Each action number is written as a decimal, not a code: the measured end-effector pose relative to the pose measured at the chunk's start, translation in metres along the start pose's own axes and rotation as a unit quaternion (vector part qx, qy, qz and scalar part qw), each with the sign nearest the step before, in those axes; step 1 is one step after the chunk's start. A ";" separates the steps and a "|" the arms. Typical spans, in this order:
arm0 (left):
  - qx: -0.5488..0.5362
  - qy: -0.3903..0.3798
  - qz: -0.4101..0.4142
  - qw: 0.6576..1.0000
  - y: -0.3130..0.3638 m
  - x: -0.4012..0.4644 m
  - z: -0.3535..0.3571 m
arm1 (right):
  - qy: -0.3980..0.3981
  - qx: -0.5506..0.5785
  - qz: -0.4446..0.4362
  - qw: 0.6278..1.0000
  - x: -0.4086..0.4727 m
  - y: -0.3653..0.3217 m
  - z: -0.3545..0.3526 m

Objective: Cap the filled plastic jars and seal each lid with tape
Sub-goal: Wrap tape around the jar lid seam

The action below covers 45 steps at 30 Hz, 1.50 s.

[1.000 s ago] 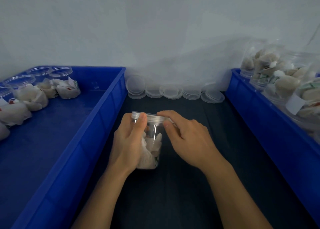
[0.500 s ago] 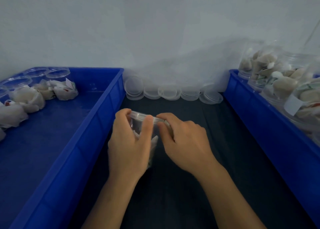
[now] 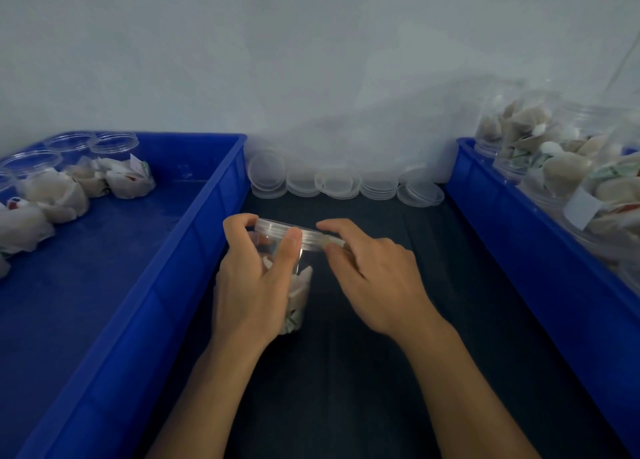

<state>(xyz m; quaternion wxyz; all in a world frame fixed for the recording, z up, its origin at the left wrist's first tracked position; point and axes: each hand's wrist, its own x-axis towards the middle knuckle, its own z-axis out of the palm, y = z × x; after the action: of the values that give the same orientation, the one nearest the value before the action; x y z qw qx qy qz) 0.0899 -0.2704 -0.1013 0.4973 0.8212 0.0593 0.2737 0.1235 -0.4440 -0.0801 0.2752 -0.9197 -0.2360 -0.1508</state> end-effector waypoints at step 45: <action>0.145 0.038 0.035 0.988 0.003 -0.015 0.007 | -0.081 0.141 0.069 0.984 -0.001 0.004 -0.002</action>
<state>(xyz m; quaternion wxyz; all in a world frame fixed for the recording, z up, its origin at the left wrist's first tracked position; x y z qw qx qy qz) 0.0806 -0.2831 -0.1073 0.3602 0.8754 0.0886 0.3100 0.1247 -0.4487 -0.0804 0.3914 -0.8951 -0.2125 -0.0219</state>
